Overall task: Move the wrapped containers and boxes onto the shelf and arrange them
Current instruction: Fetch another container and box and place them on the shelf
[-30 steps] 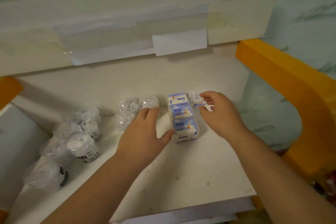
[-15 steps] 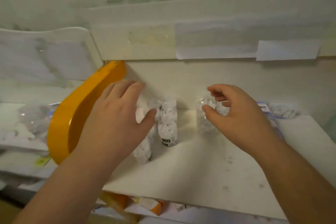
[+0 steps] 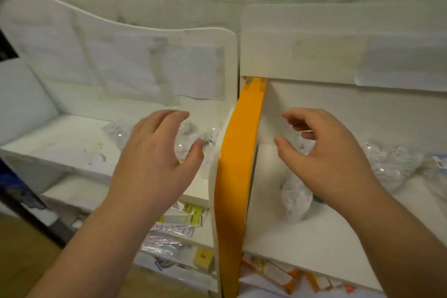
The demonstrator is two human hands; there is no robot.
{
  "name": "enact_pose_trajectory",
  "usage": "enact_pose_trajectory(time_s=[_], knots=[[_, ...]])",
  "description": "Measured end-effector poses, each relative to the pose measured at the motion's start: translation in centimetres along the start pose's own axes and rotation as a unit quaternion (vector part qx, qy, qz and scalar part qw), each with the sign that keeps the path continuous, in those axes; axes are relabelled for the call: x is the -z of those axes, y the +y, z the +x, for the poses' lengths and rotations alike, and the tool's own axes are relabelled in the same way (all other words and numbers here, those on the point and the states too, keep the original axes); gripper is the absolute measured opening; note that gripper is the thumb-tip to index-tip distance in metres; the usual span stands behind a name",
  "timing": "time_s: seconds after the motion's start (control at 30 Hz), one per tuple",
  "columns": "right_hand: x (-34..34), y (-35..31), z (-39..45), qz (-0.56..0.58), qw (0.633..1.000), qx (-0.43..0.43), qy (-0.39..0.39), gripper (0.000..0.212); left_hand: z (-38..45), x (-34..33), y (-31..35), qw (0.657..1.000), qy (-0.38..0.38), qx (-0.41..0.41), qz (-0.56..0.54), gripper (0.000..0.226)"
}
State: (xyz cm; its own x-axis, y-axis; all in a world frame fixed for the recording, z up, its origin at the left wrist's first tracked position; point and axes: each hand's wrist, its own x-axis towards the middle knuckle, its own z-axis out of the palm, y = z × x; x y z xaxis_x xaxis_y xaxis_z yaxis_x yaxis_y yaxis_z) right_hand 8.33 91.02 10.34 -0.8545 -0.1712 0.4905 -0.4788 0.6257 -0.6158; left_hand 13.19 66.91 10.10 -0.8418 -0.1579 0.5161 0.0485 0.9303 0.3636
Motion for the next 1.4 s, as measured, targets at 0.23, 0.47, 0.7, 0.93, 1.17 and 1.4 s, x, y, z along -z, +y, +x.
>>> enact_pose_trajectory(time_s=[0.23,0.47,0.7,0.93,1.17,1.4], knots=[[-4.1,-4.0,2.5,0.017,0.997,0.074,-0.008,0.040,-1.4,1.9,-4.9,0.995,-0.009,0.077,0.056,0.053],[-8.0,-7.9,3.4,0.021,0.989,0.134,-0.063,0.039,-3.4,4.2,-8.0,0.984,0.010,0.149,0.099,0.055],[-13.5,-12.3,3.4,-0.019,0.983,0.140,-0.121,0.043,-2.2,4.0,-15.8,0.982,-0.001,0.173,0.079,0.055],[-22.6,-15.1,4.7,-0.051,0.988,0.073,-0.124,0.043,3.0,1.0,-27.2,0.987,-0.065,0.140,0.045,0.054],[-30.2,-15.0,7.4,-0.070,0.988,-0.031,-0.135,0.041,9.1,-3.5,-36.5,0.984,-0.123,0.124,0.007,0.058],[-32.5,-14.7,7.8,-0.096,0.985,-0.079,-0.122,0.040,15.0,-10.6,-41.7,0.967,-0.151,0.196,-0.059,0.063]])
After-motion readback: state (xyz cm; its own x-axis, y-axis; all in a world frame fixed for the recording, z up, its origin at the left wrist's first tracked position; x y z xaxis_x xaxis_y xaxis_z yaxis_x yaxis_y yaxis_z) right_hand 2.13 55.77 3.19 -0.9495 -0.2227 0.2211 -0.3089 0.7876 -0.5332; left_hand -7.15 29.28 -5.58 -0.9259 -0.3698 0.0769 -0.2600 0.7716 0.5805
